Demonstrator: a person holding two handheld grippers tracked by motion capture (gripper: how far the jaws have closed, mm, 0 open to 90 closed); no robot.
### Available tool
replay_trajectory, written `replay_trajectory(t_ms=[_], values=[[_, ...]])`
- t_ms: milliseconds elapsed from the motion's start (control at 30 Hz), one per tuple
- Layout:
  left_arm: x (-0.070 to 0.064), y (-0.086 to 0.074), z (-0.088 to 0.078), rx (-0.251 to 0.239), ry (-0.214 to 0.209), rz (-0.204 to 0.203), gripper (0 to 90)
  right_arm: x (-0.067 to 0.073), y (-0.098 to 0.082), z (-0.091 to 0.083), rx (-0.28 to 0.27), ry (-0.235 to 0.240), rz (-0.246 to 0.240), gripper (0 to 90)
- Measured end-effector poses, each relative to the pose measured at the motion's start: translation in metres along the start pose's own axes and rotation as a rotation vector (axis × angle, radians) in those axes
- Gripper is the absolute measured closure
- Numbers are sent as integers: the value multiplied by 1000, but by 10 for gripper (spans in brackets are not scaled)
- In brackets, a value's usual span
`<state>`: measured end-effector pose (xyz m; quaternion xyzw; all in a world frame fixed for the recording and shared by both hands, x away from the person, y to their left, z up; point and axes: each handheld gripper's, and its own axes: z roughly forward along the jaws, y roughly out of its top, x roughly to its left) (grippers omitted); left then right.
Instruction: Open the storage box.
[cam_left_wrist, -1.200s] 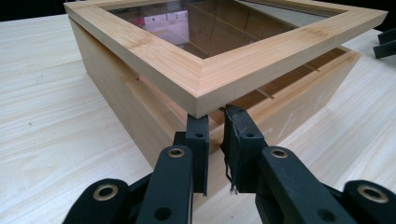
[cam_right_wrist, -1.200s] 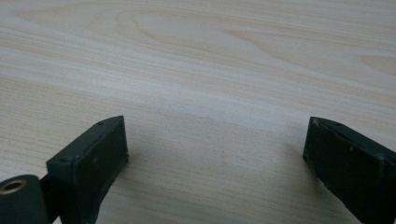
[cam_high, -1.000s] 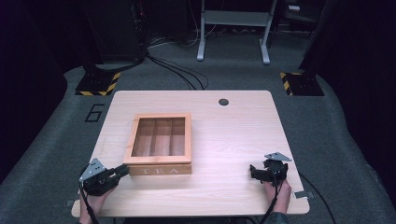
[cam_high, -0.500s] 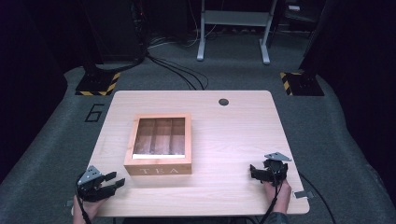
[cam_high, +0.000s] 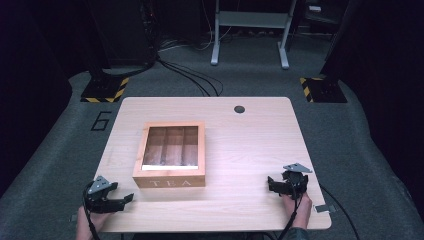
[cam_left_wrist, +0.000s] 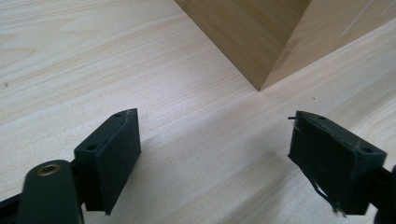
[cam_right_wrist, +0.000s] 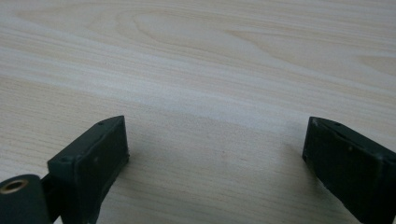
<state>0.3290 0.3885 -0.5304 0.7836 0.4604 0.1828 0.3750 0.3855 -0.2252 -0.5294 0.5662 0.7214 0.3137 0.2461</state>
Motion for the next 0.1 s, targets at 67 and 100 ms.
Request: replay_trajectory(t_ms=[67, 100], values=[[-2, 1, 1, 12, 12, 32, 146, 0, 0, 0, 0, 0, 0, 64], [-4, 1, 2, 10, 24, 34, 144, 0, 0, 0, 0, 0, 0, 63]])
